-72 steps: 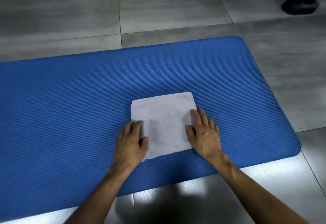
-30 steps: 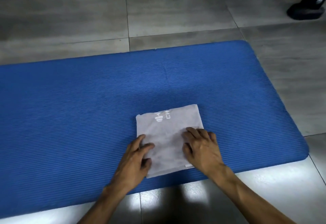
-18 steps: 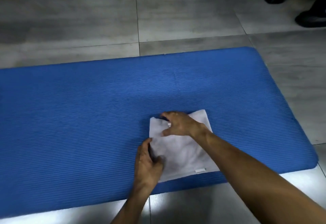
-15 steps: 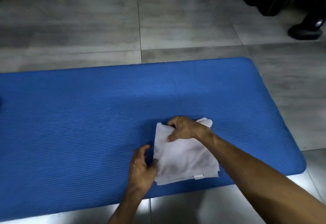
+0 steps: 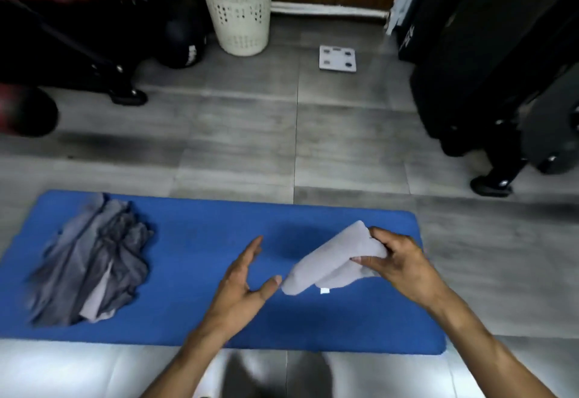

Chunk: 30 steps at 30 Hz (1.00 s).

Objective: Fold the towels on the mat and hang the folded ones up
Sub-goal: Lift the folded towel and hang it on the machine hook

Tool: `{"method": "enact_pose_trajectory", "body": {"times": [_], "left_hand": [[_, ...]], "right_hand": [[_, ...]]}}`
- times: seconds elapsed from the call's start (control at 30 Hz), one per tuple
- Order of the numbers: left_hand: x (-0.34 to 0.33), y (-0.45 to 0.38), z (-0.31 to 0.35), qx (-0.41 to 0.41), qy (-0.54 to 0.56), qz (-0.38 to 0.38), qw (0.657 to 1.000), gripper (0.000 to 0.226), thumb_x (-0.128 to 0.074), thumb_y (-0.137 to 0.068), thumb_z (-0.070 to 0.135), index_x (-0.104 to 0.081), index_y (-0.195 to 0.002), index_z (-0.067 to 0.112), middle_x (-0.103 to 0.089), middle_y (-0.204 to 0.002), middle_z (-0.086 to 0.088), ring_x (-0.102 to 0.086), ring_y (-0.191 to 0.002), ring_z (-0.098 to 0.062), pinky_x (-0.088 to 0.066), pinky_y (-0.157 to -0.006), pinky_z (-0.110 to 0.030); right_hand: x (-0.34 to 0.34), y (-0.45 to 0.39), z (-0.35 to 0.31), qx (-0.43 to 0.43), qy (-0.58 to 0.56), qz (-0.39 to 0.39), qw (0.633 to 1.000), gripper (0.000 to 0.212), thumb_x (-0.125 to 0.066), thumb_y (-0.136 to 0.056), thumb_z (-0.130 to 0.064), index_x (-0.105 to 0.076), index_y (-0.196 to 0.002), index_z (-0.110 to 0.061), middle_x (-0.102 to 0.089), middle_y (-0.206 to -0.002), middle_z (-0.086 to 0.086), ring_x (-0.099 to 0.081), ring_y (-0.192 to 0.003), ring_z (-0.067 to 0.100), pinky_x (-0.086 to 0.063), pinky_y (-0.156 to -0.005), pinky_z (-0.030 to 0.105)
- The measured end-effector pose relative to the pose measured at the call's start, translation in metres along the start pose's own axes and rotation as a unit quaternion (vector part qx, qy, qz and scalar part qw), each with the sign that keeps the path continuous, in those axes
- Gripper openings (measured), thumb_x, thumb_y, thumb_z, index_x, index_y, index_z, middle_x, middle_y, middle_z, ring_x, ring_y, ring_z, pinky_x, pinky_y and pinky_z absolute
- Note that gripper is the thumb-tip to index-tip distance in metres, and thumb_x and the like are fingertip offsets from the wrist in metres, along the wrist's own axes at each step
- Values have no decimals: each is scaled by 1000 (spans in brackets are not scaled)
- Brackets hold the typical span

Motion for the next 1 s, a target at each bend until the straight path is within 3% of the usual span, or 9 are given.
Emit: {"method": "enact_pose_trajectory", "body": {"times": [0.1, 0.23, 0.43, 0.63, 0.73, 0.9, 1.0], "left_hand": [[68, 35, 106, -26, -87, -16, 996, 75, -64, -84, 50, -21, -145, 48, -30, -151, 17, -27, -140, -2, -26, -112, -21], [139, 66, 227, -104, -263, -21, 959, 82, -57, -91, 42, -5, -153, 30, -21, -157, 5, -23, -142, -16, -21, -112, -30], [218, 91, 347, -193, -237, -36, 951, 80, -57, -92, 40, -5, -153, 35, -19, -158, 7, -18, -143, -13, -18, -116, -26], [253, 94, 421, -256, -166, -21, 952, 79, -64, -89, 35, -16, -151, 36, -25, -152, 15, -18, -134, 5, -14, -109, -16], [254, 79, 452, -269, -147, -7, 952, 80, -67, -86, 37, -19, -151, 36, -30, -149, 19, -23, -137, 2, -18, -110, -19], [228, 35, 491, -268, -132, -22, 954, 76, -68, -86, 35, -23, -148, 41, -29, -142, 27, -25, -135, 4, -23, -111, -22], [205, -11, 510, -241, -94, -12, 966, 74, -70, -85, 35, -28, -144, 47, -34, -146, 23, -30, -136, 1, -26, -114, -28]], "right_hand": [[72, 24, -118, 27, 10, 51, 998, 14, -76, -84, -20, -62, -81, -20, -63, -74, -12, -57, -66, 9, -44, -59, 19], [148, 54, -246, 49, 27, 112, 992, 12, -76, -83, -19, -64, -86, -19, -64, -78, -14, -59, -70, 5, -40, -59, 12], [220, 96, -370, 76, -4, 218, 973, 16, -73, -85, -19, -65, -90, -31, -68, -85, -18, -63, -79, 2, -45, -64, 12], [257, 108, -410, 81, -83, 293, 949, 24, -71, -87, -12, -60, -80, -32, -63, -70, -22, -57, -65, -1, -40, -57, 9], [272, 102, -403, 66, -99, 319, 940, 19, -71, -86, -14, -61, -80, -28, -62, -70, -16, -55, -64, 1, -40, -57, 12], [307, 75, -376, 56, -135, 331, 932, 12, -72, -85, -16, -67, -90, -26, -68, -81, -13, -62, -73, 2, -45, -63, 13], [337, 43, -357, 60, -148, 309, 937, 18, -73, -84, -12, -70, -98, -24, -72, -89, -15, -66, -83, 2, -49, -69, 13]]}}
Point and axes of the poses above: each hand's wrist, its own y-axis away from the middle knuckle, its own x-axis out of the back of the hand, z = x × y, the point moved 6 cm from there along -y, towards the middle knuckle
